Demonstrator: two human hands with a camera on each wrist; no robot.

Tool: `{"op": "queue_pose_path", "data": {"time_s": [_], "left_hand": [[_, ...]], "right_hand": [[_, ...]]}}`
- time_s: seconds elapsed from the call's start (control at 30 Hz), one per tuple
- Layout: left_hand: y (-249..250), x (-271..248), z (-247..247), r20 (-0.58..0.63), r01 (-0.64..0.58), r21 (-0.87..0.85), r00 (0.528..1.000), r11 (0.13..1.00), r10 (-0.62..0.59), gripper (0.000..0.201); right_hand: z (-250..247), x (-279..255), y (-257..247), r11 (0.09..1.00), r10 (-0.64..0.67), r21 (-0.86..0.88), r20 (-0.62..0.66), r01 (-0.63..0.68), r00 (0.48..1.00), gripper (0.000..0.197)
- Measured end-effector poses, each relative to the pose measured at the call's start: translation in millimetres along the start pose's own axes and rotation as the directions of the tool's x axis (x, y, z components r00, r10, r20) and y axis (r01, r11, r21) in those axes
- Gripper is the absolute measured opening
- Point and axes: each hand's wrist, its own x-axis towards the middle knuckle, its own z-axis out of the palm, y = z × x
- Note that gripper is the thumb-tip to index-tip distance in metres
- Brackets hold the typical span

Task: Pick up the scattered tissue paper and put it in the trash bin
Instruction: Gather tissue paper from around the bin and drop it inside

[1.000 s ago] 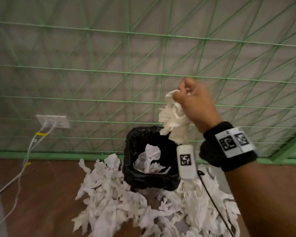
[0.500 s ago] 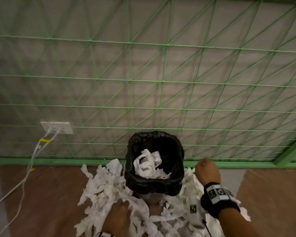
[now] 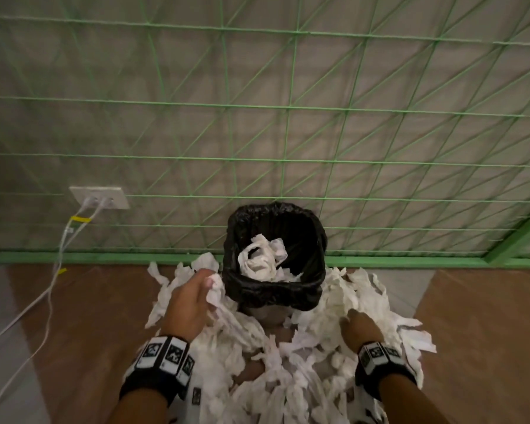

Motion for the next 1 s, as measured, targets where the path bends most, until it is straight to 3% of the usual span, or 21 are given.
{"op": "queue_pose_path", "data": {"time_s": [0.13,0.23,0.33,0.47,0.6,0.67,0.77,0.83,0.87,0.93,1.0], "left_hand": [[16,19,-21,-0.102,0.009,-0.015,0.995,1.000,-0.010,0.019],[55,33,-38,-0.063,0.006,-0.129,0.998,0.992,-0.014,0.025],[97,52,-52,-0.004,-0.050,-0.095,0.999,0.994,0.049,0.020],[157,70,-71,0.016,-0.234,-0.277,0.969,0.932,0.248,0.012],[219,93,-87,-0.210,-0.484,-0.232,0.872,0.844,0.442,0.007],[239,101,-89,-0.262,-0.522,-0.275,0.849,0.807,0.459,0.018],[253,103,-84,-0.269,-0.523,-0.431,0.852,0.735,0.449,0.014],[247,101,-73,-0.246,-0.492,-0.490,0.870,0.720,0.428,0.023],[238,102,-64,-0.206,-0.441,-0.516,0.896,0.734,0.393,0.027],[207,100,-38,-0.060,-0.273,-0.505,0.958,0.819,0.282,0.028],[165,99,-10,0.135,-0.152,-0.346,0.969,0.926,0.209,0.015]], "right_hand": [[-32,1,-10,0.999,0.016,-0.031,-0.005,-0.016,1.000,0.035],[-41,-1,-15,0.995,0.037,-0.093,0.018,-0.035,0.999,0.031],[-40,-1,-19,0.995,0.035,-0.094,0.005,-0.035,0.999,0.025],[-37,2,-21,0.998,-0.063,-0.037,-0.077,0.060,0.995,0.021],[-36,7,-20,0.998,-0.033,0.046,-0.148,0.040,0.988,0.024],[-40,6,-23,0.998,-0.012,0.060,-0.140,0.021,0.990,0.023],[-46,5,-24,0.994,0.023,0.104,-0.081,-0.014,0.996,0.036],[-53,4,-23,0.991,0.024,0.132,-0.090,-0.012,0.996,0.018],[-56,4,-22,0.989,0.029,0.146,-0.095,-0.015,0.995,0.012],[-64,5,-21,0.991,0.022,0.131,-0.084,-0.011,0.996,0.027],[-75,4,-25,0.994,-0.005,0.110,-0.085,0.014,0.996,0.031]]}}
